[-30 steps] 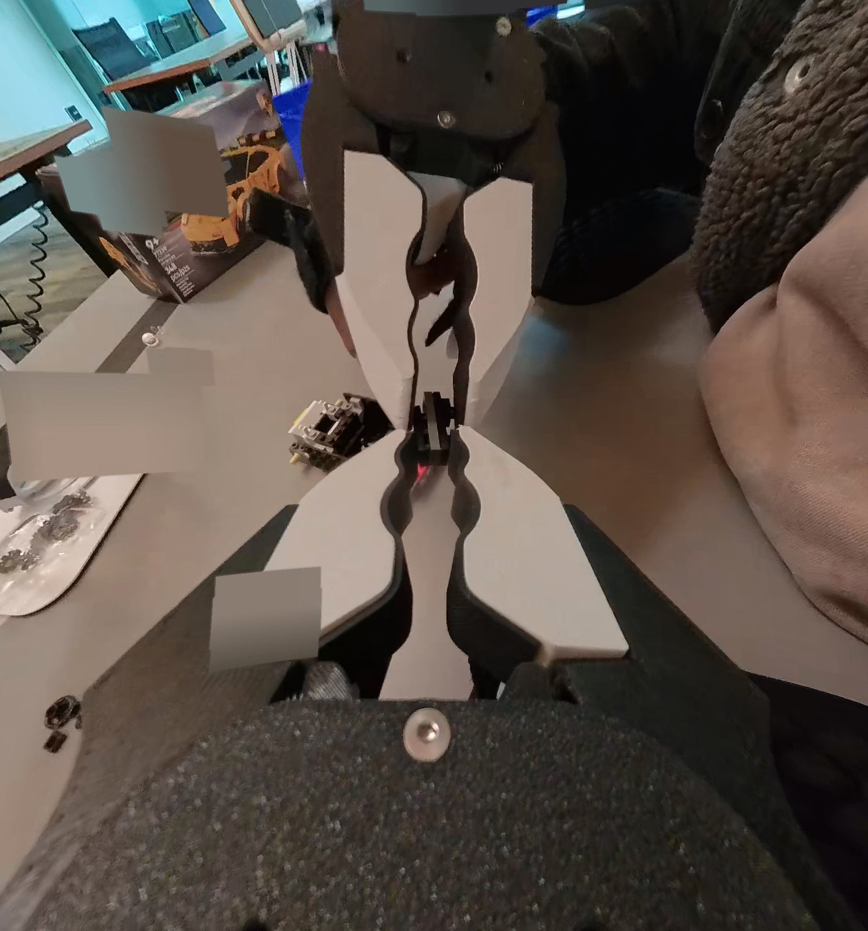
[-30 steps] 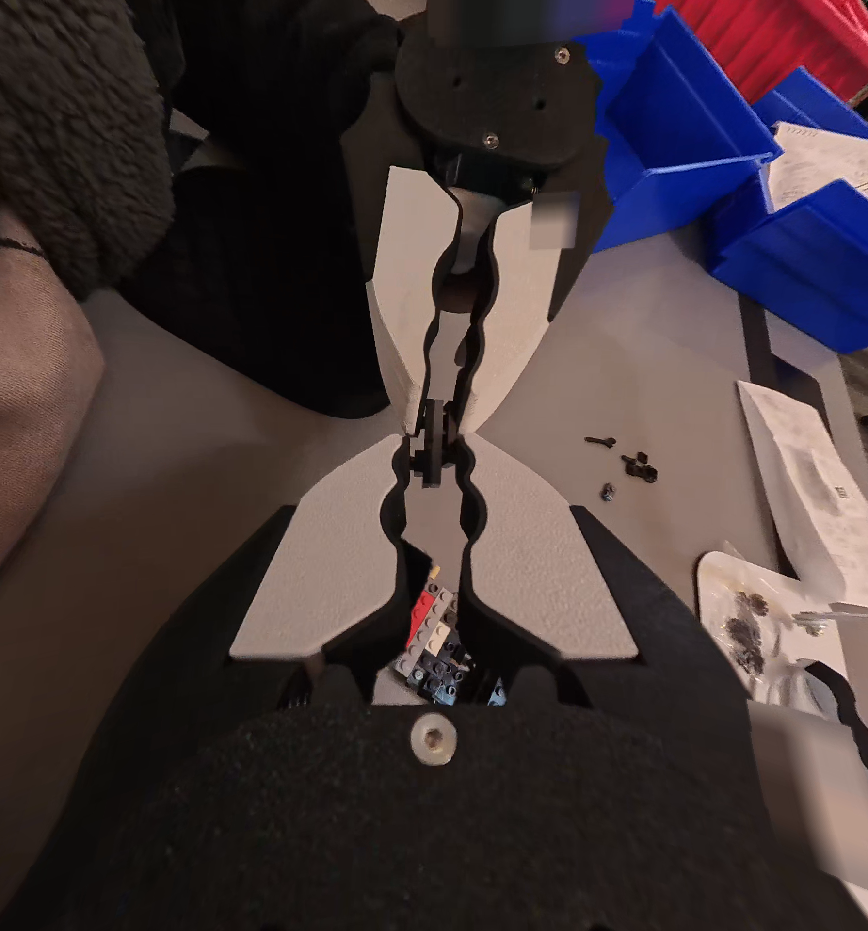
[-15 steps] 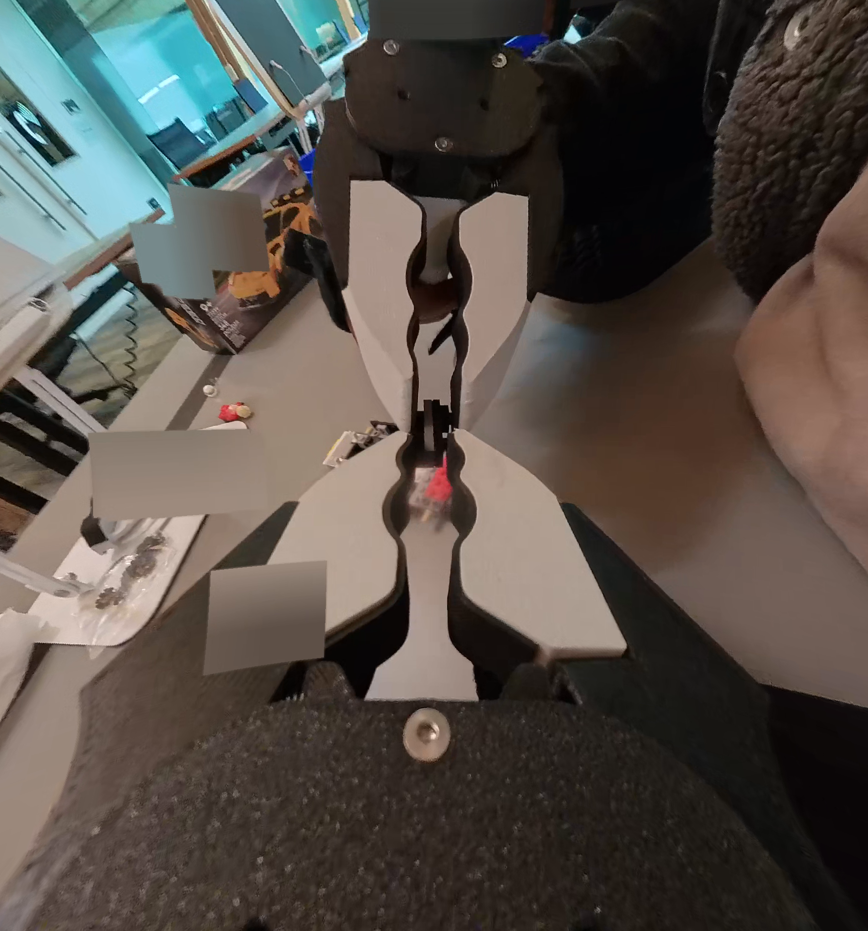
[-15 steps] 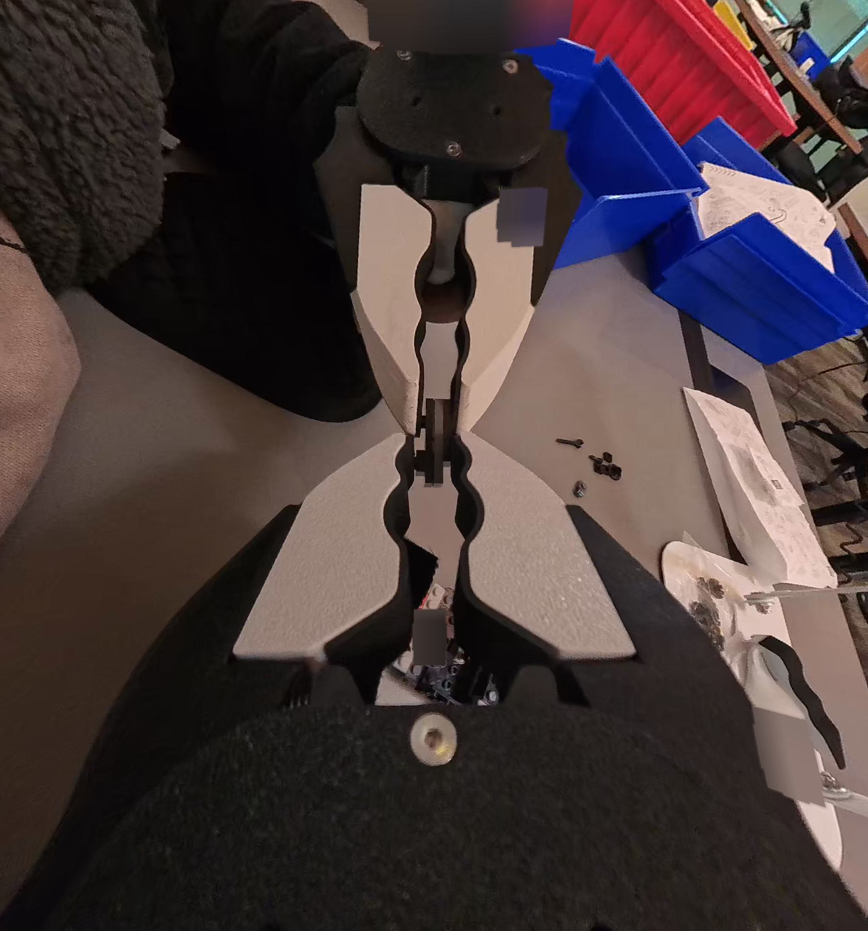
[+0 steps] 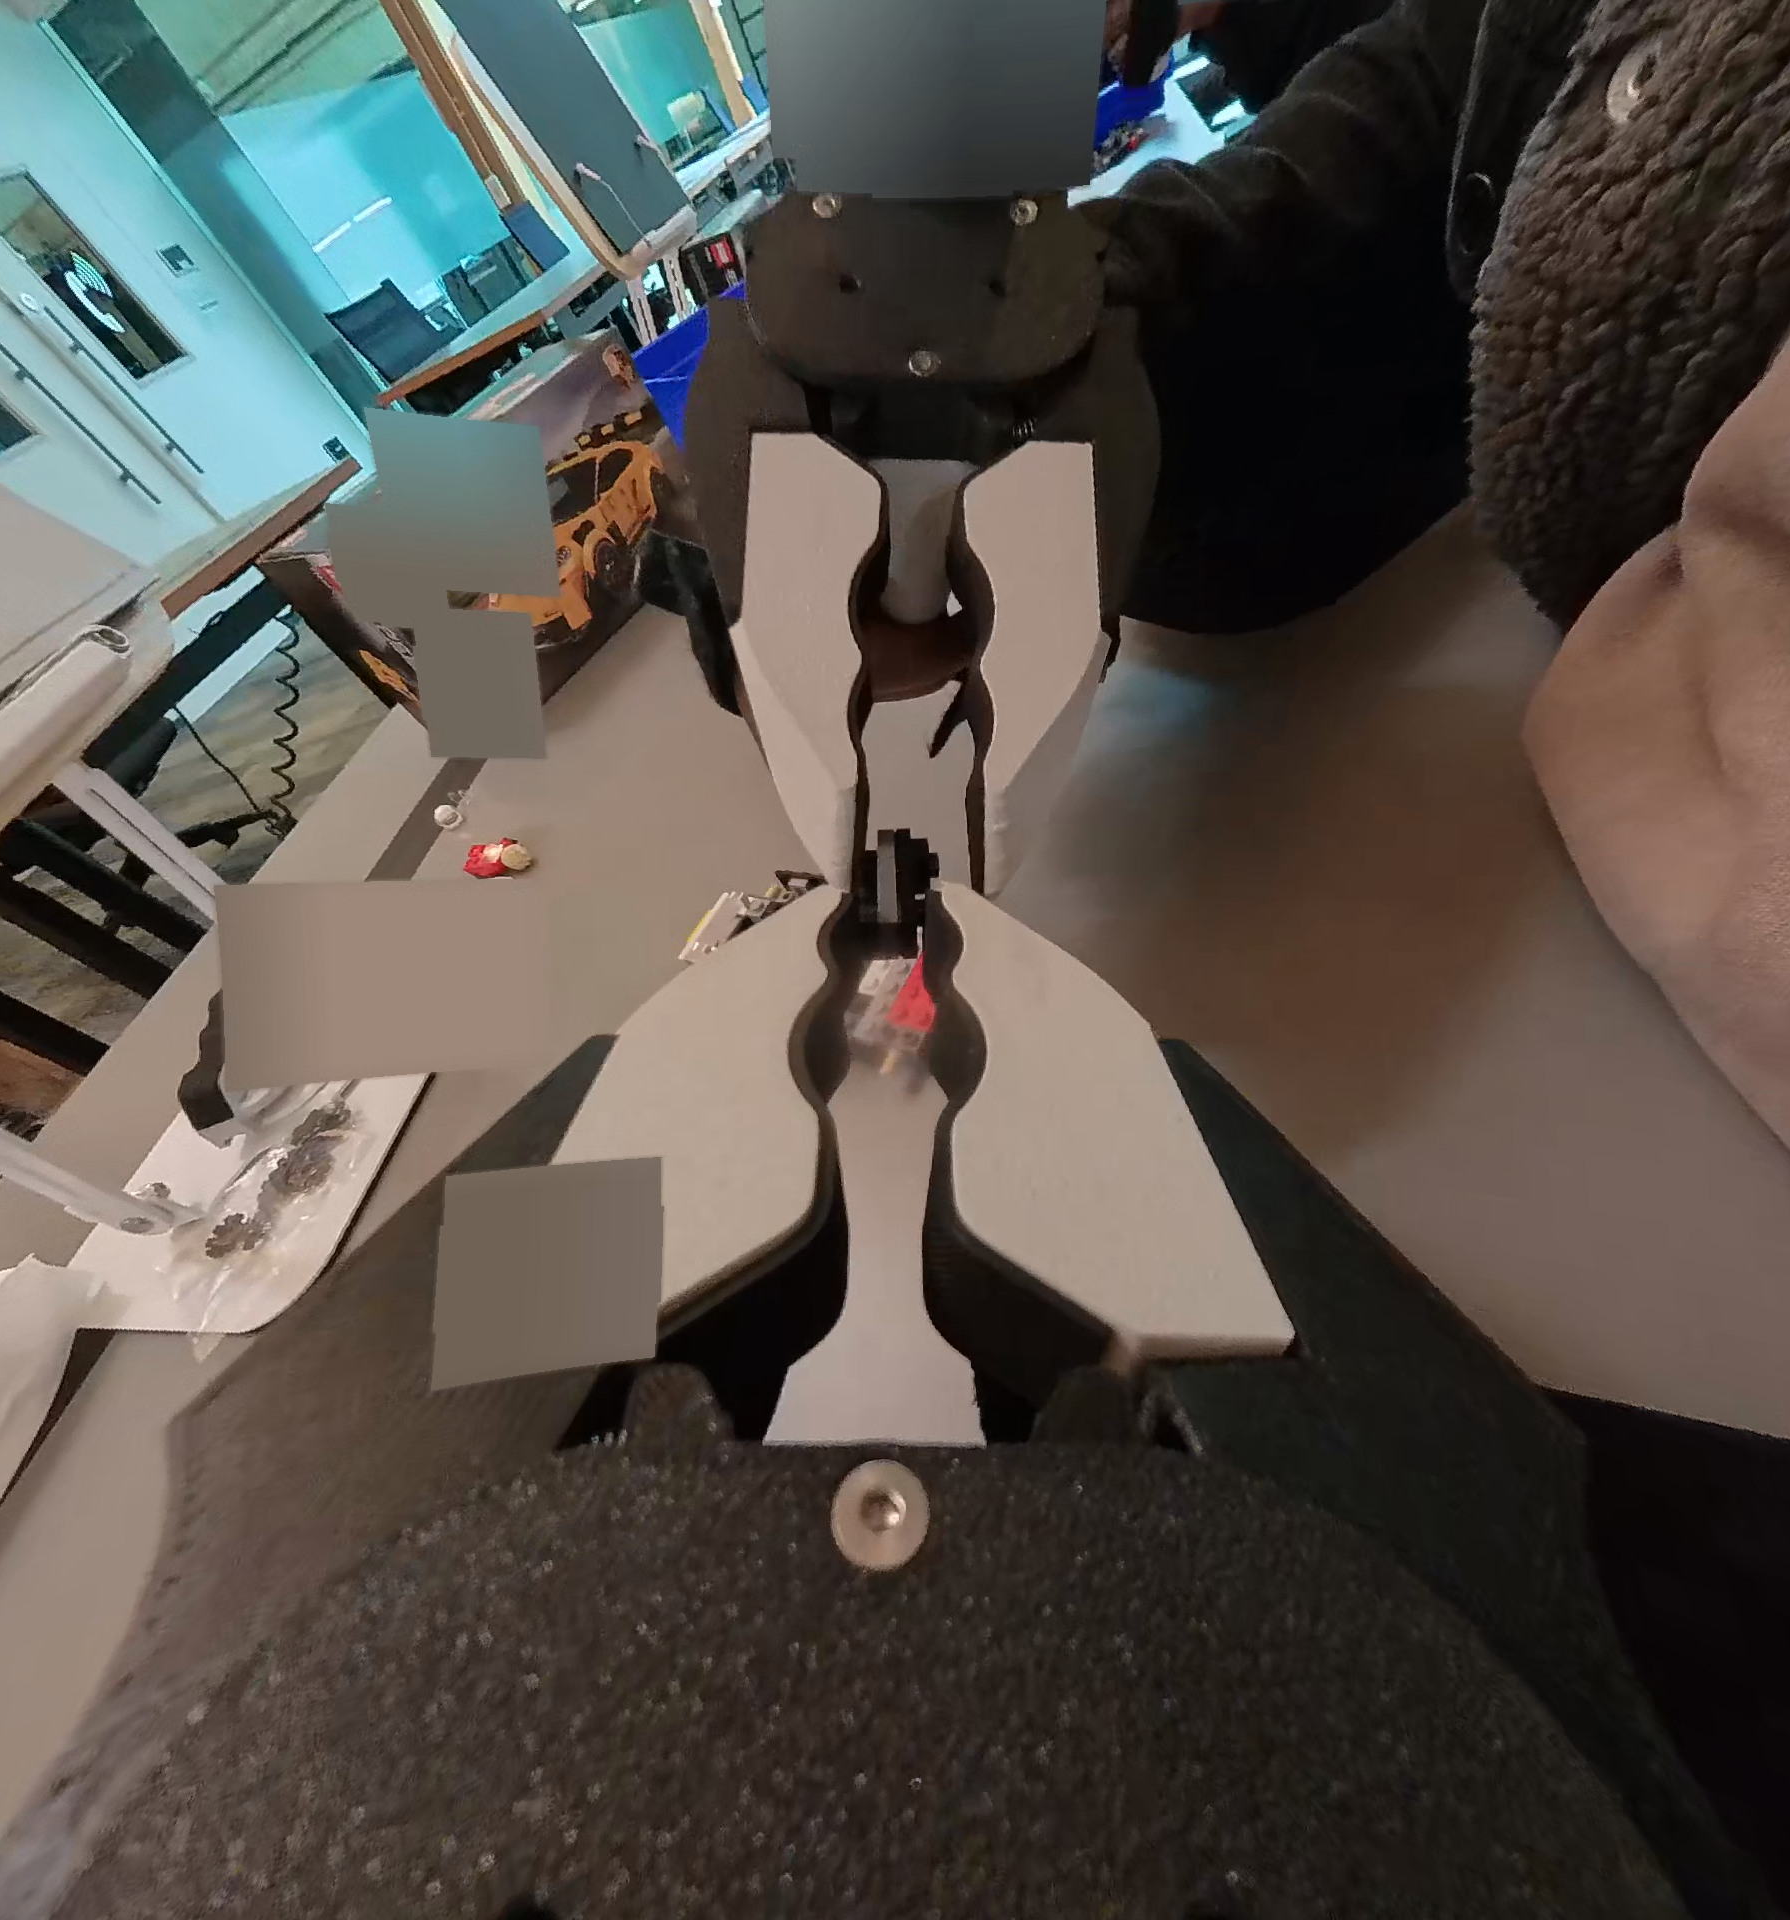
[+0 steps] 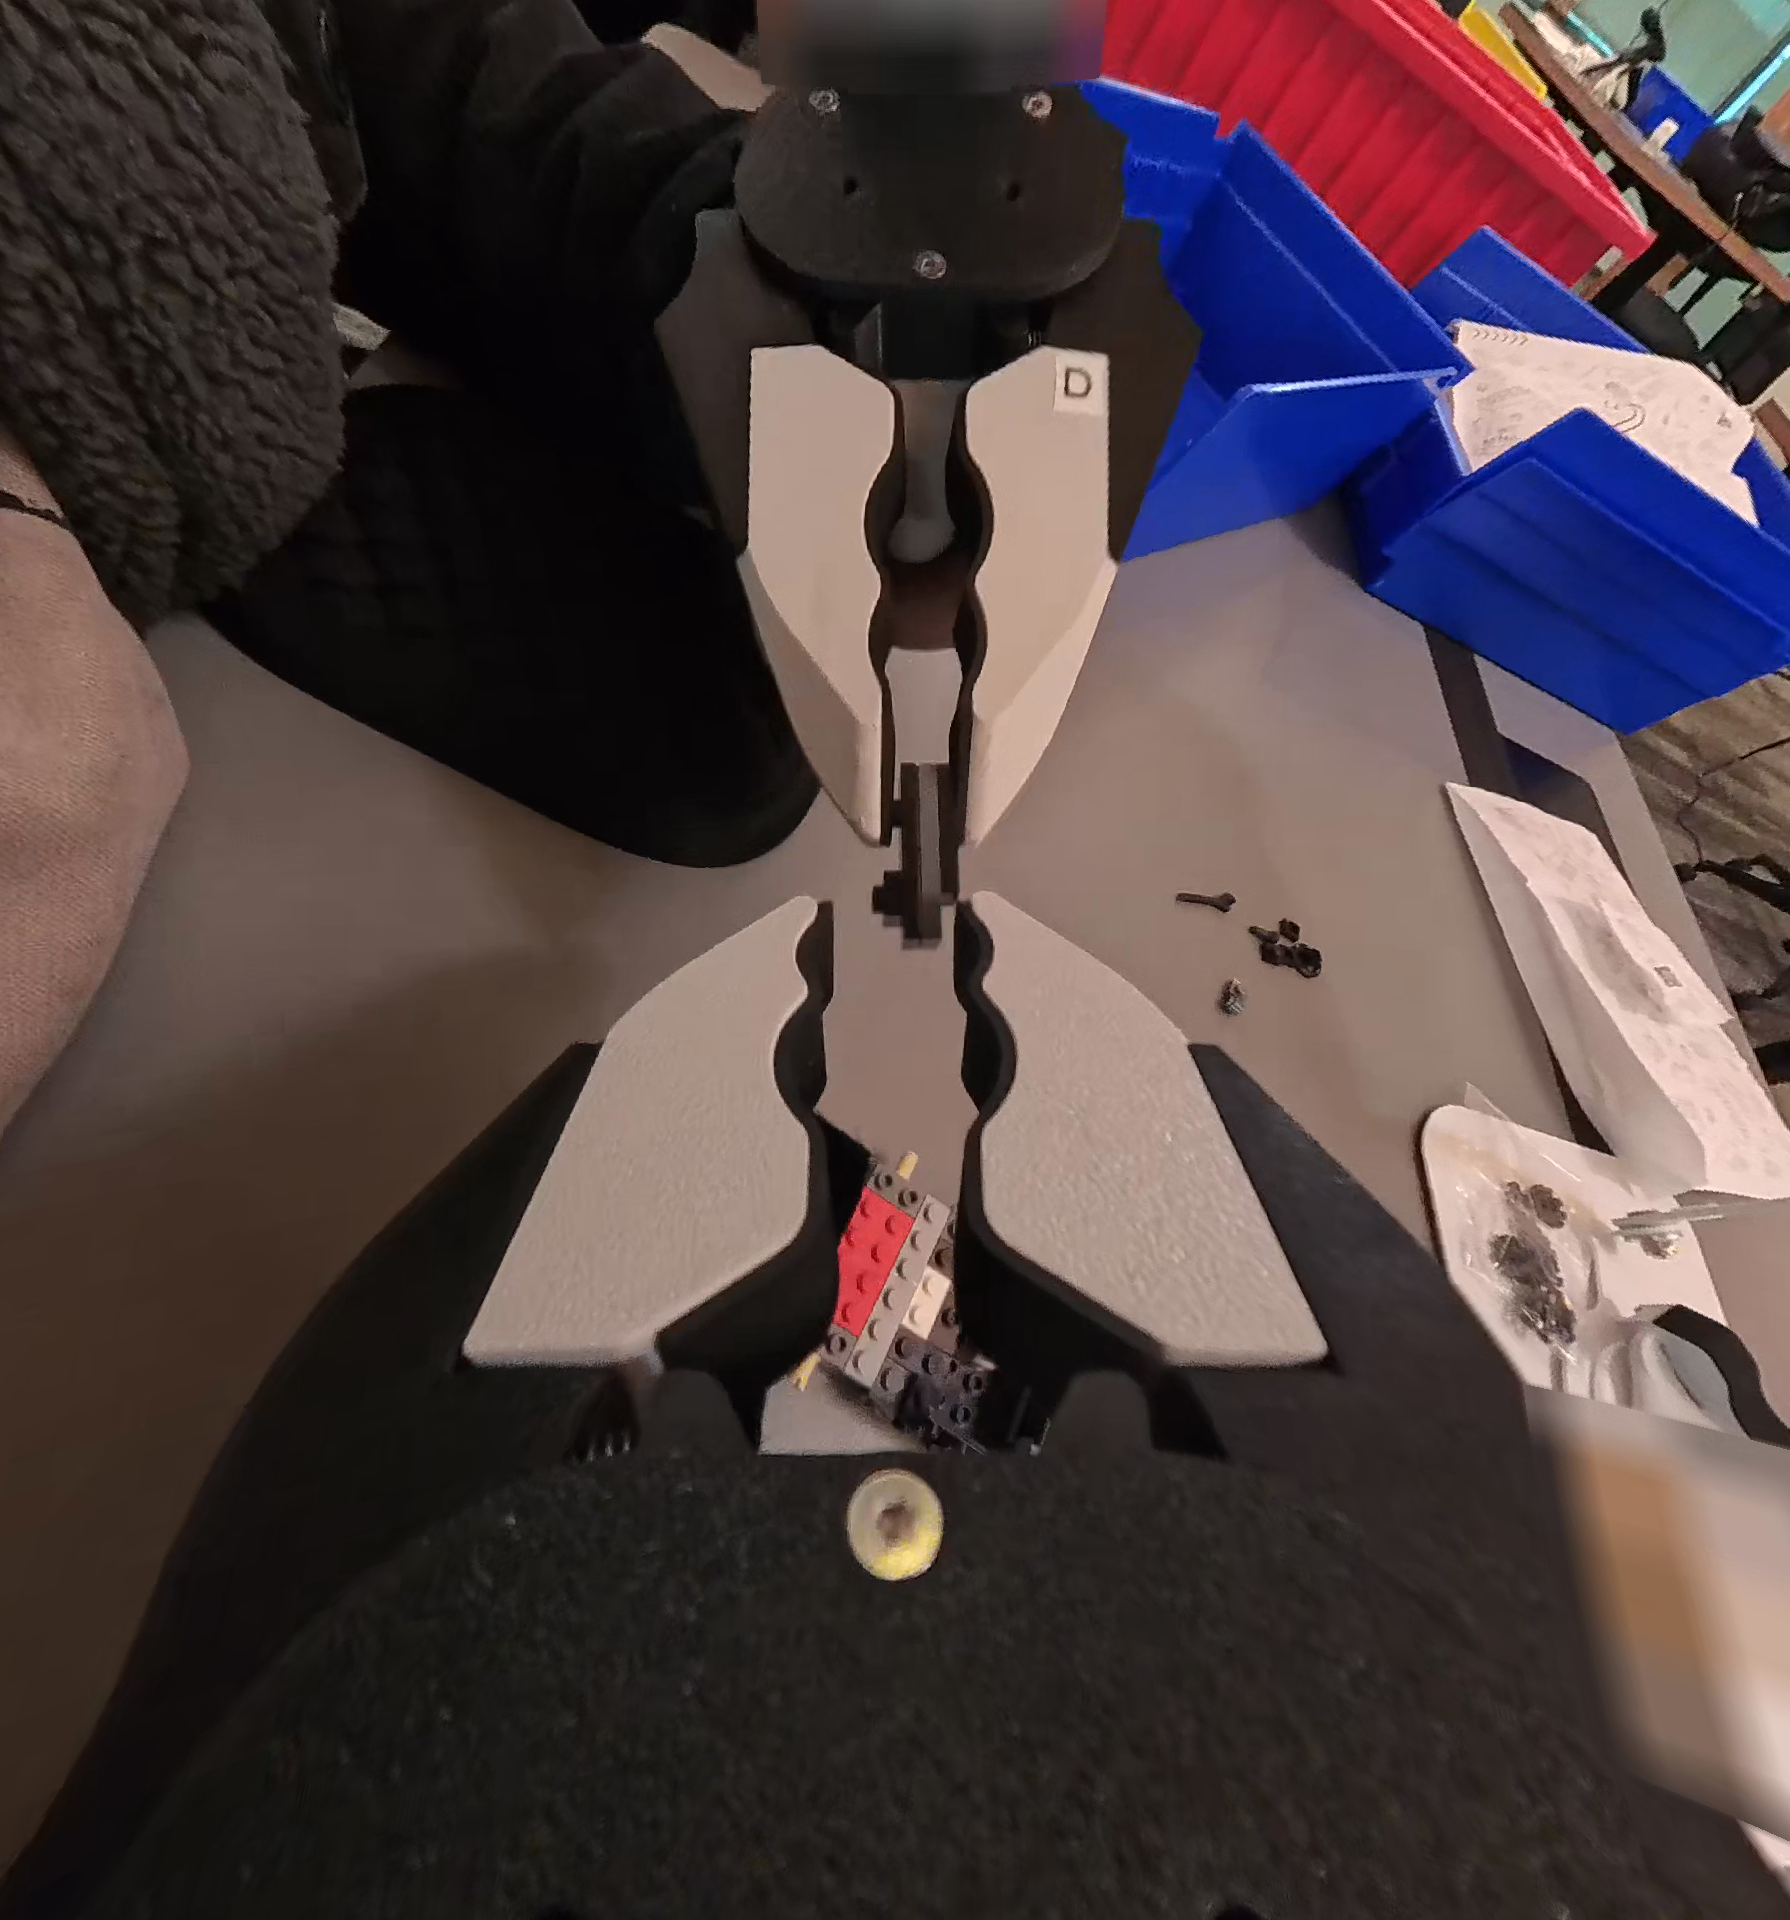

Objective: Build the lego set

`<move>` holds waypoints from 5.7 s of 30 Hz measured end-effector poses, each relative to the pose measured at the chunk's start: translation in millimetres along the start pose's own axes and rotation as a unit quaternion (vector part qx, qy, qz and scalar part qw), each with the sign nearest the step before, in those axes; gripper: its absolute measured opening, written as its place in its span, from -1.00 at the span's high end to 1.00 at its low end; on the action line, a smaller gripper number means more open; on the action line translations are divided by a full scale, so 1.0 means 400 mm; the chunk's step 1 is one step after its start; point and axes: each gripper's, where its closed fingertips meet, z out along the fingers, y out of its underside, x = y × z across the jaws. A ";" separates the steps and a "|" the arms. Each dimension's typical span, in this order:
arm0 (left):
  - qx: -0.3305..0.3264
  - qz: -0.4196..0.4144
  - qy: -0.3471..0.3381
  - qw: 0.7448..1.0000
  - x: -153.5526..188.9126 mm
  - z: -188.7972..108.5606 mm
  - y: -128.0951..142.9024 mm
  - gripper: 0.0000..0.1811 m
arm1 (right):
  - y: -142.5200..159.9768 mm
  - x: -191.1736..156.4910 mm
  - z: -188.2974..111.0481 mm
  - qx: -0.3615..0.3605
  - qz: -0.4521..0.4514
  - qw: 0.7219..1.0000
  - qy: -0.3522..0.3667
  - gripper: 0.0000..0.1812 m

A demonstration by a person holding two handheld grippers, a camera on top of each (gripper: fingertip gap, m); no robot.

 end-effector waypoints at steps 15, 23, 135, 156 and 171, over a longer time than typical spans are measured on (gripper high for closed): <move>0.059 -0.082 0.031 0.994 -0.006 -0.006 -0.010 0.88 | -0.022 0.009 -0.015 0.082 0.182 0.978 -0.061 0.84; 0.074 -0.177 0.052 0.980 -0.016 -0.001 -0.012 0.90 | -0.007 0.013 -0.006 0.092 0.247 0.962 -0.076 0.84; -0.184 -0.067 0.101 0.975 -0.101 0.217 0.195 0.95 | 0.251 0.075 -0.044 -0.243 0.286 0.927 0.017 0.86; -0.175 -0.086 0.107 0.975 -0.098 0.217 0.193 0.94 | 0.286 0.058 -0.017 -0.343 0.339 0.876 0.002 0.92; -0.172 -0.087 0.114 0.975 -0.093 0.215 0.192 0.92 | 0.278 0.049 -0.014 -0.343 0.340 0.875 -0.016 0.92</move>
